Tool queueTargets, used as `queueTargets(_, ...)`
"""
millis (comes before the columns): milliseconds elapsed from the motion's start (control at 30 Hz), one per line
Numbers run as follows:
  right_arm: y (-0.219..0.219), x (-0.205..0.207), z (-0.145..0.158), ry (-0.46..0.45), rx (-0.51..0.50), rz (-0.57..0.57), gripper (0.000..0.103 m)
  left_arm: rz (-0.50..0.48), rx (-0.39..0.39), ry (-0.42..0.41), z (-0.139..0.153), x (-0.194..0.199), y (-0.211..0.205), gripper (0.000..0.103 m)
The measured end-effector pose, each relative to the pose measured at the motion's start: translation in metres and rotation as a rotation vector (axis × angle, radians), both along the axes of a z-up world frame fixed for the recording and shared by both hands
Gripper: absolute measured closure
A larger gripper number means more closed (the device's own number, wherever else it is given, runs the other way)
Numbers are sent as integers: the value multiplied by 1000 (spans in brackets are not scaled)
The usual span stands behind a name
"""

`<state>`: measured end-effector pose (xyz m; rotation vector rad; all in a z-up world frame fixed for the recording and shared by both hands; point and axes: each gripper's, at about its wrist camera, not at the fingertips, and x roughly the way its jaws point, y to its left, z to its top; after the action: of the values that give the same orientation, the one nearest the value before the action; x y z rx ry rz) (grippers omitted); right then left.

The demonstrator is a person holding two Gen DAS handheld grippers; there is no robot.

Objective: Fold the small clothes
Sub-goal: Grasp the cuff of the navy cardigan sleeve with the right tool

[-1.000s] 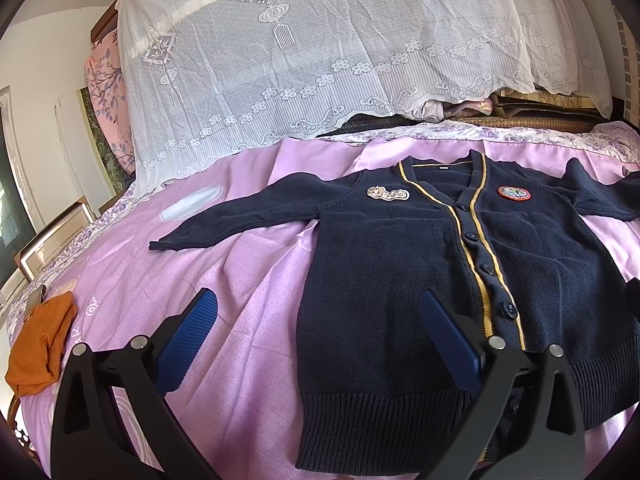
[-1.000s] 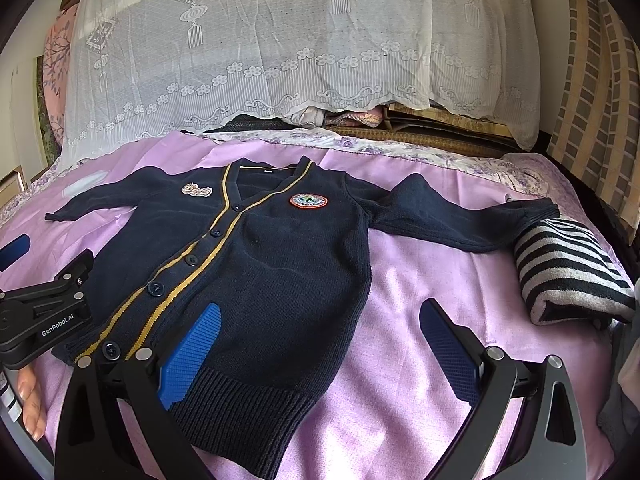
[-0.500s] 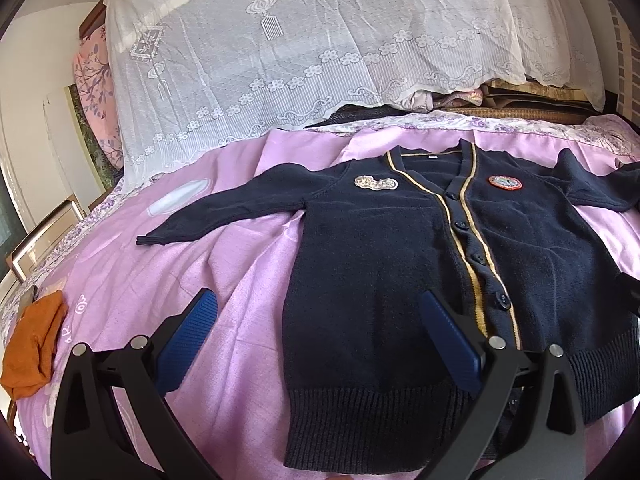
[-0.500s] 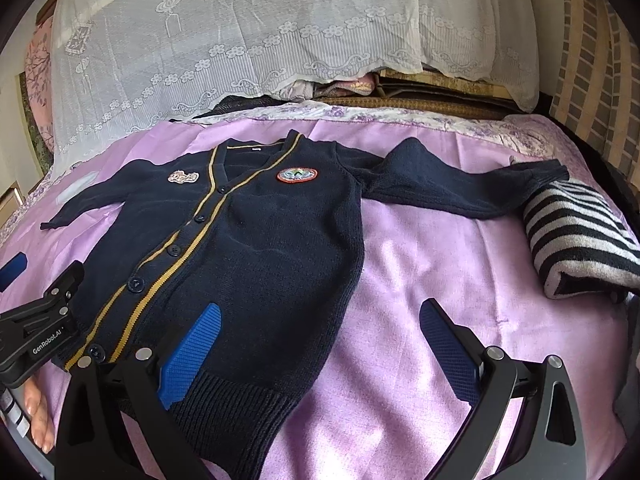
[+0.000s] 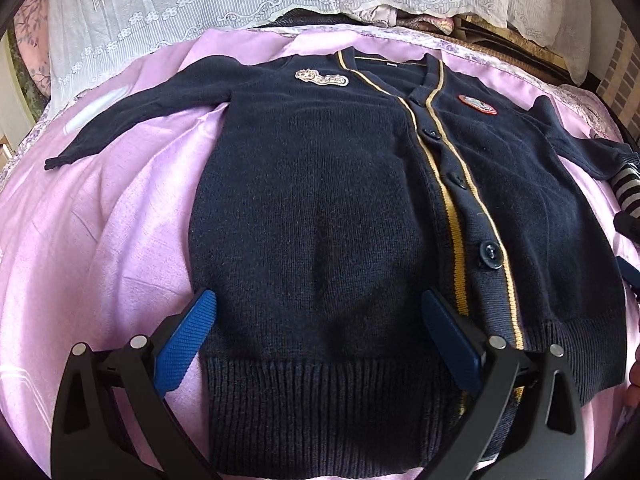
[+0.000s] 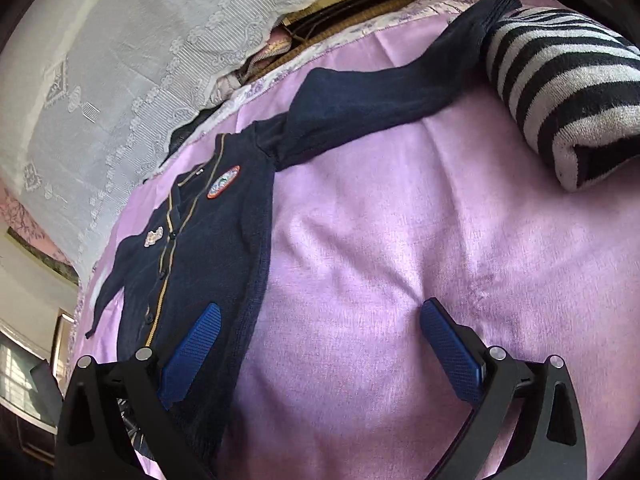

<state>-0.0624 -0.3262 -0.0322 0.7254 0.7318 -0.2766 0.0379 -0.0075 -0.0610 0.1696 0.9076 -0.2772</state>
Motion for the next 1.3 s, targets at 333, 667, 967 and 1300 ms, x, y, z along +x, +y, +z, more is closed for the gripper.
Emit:
queueTargets(333,-97,-4,39,-158,99,-226,13,2,22,0,1,0,-3,4)
queueTargets(667,-107,33,37,-70,108,-364,17,3,18,-1,2,0,-3,4)
queueTargets(967,-116,62,38,92,-67,-527,16,10,-160,-47,36,-6,14,5)
queueTargets(1300,-115,84,30,89,-301,-581,22,-155,-96,-47,76,36,-108,5)
